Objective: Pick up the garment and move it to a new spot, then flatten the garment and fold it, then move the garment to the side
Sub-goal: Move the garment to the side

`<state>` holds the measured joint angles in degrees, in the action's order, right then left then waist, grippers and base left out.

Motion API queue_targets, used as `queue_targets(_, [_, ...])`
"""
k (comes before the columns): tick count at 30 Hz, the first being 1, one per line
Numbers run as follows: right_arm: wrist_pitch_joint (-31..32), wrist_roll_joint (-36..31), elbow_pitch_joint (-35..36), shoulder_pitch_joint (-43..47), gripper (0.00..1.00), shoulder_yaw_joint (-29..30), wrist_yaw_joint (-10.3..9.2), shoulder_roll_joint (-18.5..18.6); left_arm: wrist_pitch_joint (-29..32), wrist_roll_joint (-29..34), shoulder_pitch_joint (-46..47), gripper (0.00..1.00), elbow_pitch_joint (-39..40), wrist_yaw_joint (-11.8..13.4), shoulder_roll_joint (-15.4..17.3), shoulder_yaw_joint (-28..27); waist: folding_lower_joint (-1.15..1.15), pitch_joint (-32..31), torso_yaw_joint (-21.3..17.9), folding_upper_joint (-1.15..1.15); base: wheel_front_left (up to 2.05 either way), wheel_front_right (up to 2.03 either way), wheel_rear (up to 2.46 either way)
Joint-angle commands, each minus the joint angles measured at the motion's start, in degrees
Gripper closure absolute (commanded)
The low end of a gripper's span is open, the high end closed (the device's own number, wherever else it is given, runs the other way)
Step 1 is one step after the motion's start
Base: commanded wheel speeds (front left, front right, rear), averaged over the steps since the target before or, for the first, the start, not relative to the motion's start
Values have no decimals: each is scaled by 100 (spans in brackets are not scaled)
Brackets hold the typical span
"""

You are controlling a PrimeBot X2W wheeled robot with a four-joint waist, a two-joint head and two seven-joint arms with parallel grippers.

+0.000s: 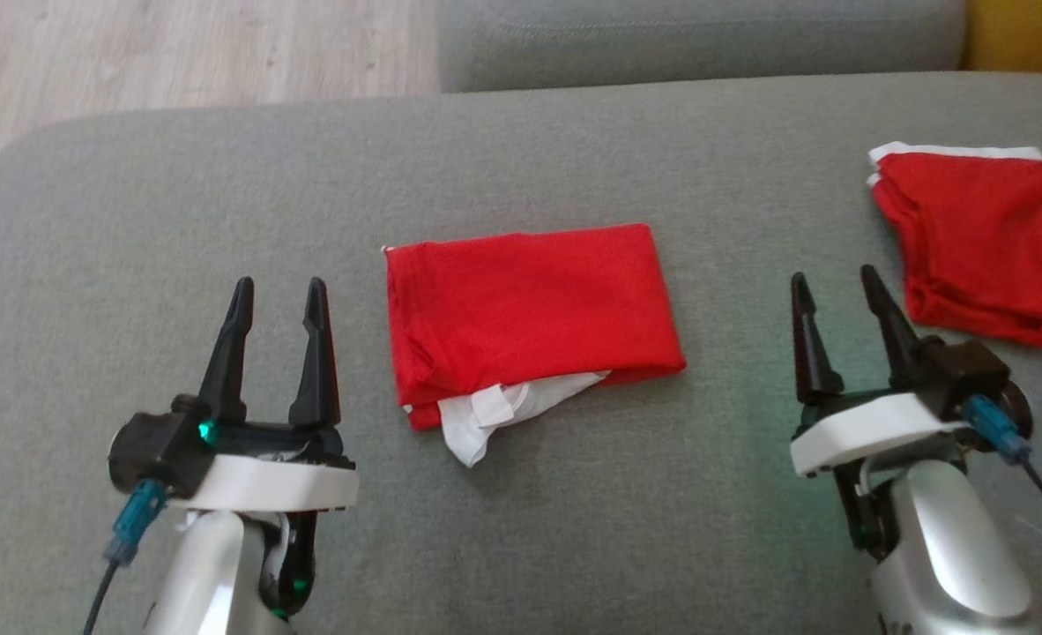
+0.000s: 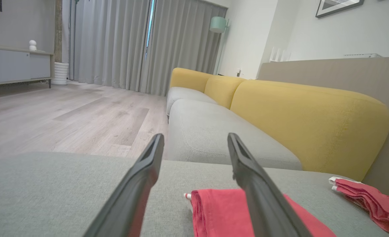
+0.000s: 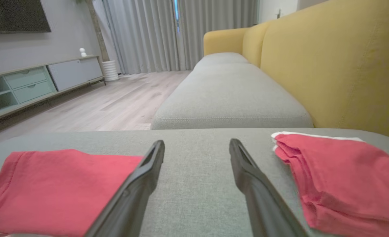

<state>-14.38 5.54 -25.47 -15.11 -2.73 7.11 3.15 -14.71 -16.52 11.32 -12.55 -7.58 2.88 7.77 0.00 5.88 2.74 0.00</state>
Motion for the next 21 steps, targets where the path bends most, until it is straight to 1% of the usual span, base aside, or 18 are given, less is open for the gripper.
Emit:
queue_targets(1, [-23,6,103,-333,0,-178,37,-26,-29,27,259,0,176,9,16,-108,0,105,92,0,0,0,0])
queue_targets(4, [143,121,-83,-532,0,-338,37,-26,-29,3,341,0,166,9,14,-37,0,239,219,0,0,0,0])
queue_targets(8, [502,442,-464,-822,0,-586,37,-26,-29,-33,454,0,140,9,10,86,0,409,417,0,0,0,0])
queue_targets(12, [945,1090,-981,-1116,0,-833,37,-26,-29,-66,564,0,96,9,7,215,0,520,613,0,0,0,0])
queue_targets(16, [1450,1436,-1612,-1369,0,-1067,37,-27,-29,-85,641,0,59,9,5,311,0,583,758,0,0,0,0])
queue_targets(19, [1566,1601,-1960,-1525,0,-1252,37,-27,-29,-104,698,0,40,9,3,358,0,632,850,0,0,0,0])
queue_targets(21, [1554,1594,-2170,-1621,0,-1376,37,-27,-29,-106,727,0,27,9,2,376,0,653,881,0,0,0,0])
